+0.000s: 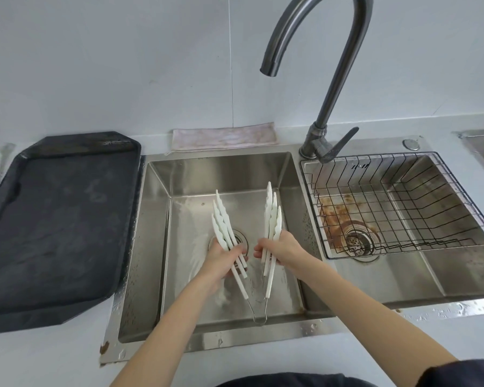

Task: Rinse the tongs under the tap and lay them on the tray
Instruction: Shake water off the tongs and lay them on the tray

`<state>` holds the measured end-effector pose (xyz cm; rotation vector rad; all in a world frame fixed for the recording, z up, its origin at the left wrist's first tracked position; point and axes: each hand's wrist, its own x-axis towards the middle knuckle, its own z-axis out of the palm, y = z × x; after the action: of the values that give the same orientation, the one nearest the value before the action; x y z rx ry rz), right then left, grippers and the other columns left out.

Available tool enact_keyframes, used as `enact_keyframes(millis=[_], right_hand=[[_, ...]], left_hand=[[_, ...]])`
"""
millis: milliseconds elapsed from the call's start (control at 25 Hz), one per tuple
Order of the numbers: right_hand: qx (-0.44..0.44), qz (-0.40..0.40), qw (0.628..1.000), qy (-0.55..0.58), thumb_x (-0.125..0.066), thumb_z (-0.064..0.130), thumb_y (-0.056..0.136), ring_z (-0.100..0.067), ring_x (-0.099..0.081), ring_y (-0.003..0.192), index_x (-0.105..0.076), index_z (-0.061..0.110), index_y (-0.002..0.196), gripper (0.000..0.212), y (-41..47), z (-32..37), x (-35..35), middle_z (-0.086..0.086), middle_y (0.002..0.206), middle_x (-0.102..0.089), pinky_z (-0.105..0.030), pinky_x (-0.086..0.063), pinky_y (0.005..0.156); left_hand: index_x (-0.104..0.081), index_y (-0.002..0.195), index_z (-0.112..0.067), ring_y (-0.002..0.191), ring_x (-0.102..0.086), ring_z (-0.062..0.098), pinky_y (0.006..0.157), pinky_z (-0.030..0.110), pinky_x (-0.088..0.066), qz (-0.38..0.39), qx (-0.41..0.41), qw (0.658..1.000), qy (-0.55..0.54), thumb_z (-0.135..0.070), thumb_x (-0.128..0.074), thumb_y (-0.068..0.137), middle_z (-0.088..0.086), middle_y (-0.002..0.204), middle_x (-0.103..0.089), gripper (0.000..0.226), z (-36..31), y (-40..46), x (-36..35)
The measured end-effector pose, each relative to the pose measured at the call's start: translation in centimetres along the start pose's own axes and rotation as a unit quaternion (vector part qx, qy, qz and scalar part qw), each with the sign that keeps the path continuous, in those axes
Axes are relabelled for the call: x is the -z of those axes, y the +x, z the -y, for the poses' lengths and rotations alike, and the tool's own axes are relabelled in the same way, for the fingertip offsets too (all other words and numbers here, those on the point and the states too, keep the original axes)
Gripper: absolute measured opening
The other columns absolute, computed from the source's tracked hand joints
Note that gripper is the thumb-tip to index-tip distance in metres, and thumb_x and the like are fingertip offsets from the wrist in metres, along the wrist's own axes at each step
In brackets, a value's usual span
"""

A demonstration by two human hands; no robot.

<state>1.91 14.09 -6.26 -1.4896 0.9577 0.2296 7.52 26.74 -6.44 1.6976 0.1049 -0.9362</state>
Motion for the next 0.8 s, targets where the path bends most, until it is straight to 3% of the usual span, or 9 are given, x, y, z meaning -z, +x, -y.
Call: enact_keyframes(millis=[120, 200, 280, 360, 440, 520, 640, 800], right_hand=[[-0.045, 0.042, 0.997, 0.052, -0.055, 0.008, 0.089, -0.021, -0.064, 0.077, -0.058, 0.008, 0.073, 0.016, 0.2, -0.3, -0.1, -0.007, 0.074, -0.064, -0.036, -0.055, 0.086], [-0.081, 0.081, 0.977, 0.183, -0.057, 0.008, 0.09, -0.02, -0.063, 0.077, -0.059, 0.004, 0.08, 0.011, 0.2, -0.4, 0.2, -0.008, 0.074, -0.062, -0.028, -0.058, 0.071], [-0.094, 0.092, 0.961, 0.243, -0.058, 0.008, 0.09, -0.018, -0.064, 0.075, -0.058, 0.002, 0.085, 0.007, 0.4, -0.3, 0.1, -0.008, 0.074, -0.061, -0.025, -0.057, 0.062], [-0.075, 0.063, 0.978, 0.185, -0.057, 0.004, 0.088, -0.023, -0.064, 0.081, -0.057, 0.002, 0.089, 0.003, 1.0, -0.3, -0.2, -0.009, 0.075, -0.061, -0.033, -0.057, 0.076], [-0.052, 0.047, 0.985, 0.155, -0.057, -0.001, 0.085, -0.027, -0.06, 0.089, -0.057, 0.004, 0.085, 0.005, 1.0, -0.1, -0.3, -0.01, 0.077, -0.059, -0.039, -0.051, 0.087], [-0.05, 0.065, 0.982, 0.173, -0.058, -0.006, 0.081, -0.027, -0.057, 0.088, -0.057, 0.007, 0.079, 0.013, 1.0, -0.1, -0.3, -0.01, 0.078, -0.056, -0.038, -0.051, 0.08], [-0.063, 0.076, 0.975, 0.199, -0.057, -0.004, 0.085, -0.021, -0.059, 0.078, -0.056, 0.008, 0.082, 0.012, 1.0, 0.0, -0.1, -0.009, 0.076, -0.057, -0.029, -0.049, 0.064], [-0.076, 0.083, 0.966, 0.234, -0.056, 0.0, 0.088, -0.02, -0.059, 0.073, -0.055, 0.002, 0.095, 0.007, 1.3, 1.3, -0.6, -0.01, 0.077, -0.058, -0.029, -0.05, 0.064]], left_hand=[[-0.054, 0.083, -0.017, 0.069, -0.063, 0.017, 0.054, 0.027, -0.054, -0.019, 0.01, 1.0, 0.019, -0.006, -0.053, 0.087, 0.009, 0.083, -0.065, 0.011, 0.3, 0.5, 0.2], [-0.054, 0.082, -0.018, 0.066, -0.059, 0.015, 0.056, 0.027, -0.051, -0.021, 0.03, 0.999, -0.04, -0.01, -0.056, 0.086, 0.004, 0.078, -0.062, 0.01, 0.0, 0.7, 0.5], [-0.057, 0.082, -0.016, 0.063, -0.055, 0.014, 0.056, 0.028, -0.047, -0.005, 0.053, 0.991, -0.119, -0.013, -0.058, 0.086, 0.001, 0.074, -0.059, 0.005, -0.5, 0.9, 1.0], [-0.056, 0.088, -0.013, 0.065, -0.056, 0.014, 0.054, 0.027, -0.048, 0.008, 0.06, 0.99, -0.13, -0.011, -0.058, 0.086, 0.002, 0.075, -0.059, 0.003, -0.6, 1.1, 1.1], [-0.054, 0.098, -0.012, 0.074, -0.061, 0.015, 0.062, 0.033, -0.051, 0.012, 0.053, 0.992, -0.116, -0.003, -0.056, 0.086, 0.004, 0.084, -0.062, 0.016, -0.4, 1.3, 1.1], [-0.05, 0.107, -0.012, 0.082, -0.063, 0.016, 0.072, 0.039, -0.052, 0.013, 0.044, 0.993, -0.105, 0.005, -0.053, 0.085, 0.003, 0.092, -0.064, 0.028, -0.3, 1.4, 1.2], [-0.053, 0.098, -0.014, 0.084, -0.065, 0.016, 0.083, 0.045, -0.052, 0.02, 0.047, 0.993, -0.105, 0.002, -0.055, 0.085, 0.003, 0.091, -0.065, 0.021, -0.3, 1.5, 1.6], [-0.054, 0.088, -0.018, 0.083, -0.064, 0.017, 0.067, 0.036, -0.053, 0.023, 0.023, 0.993, -0.11, -0.005, -0.058, 0.086, 0.005, 0.09, -0.065, 0.013, -1.1, 1.3, 2.5]])
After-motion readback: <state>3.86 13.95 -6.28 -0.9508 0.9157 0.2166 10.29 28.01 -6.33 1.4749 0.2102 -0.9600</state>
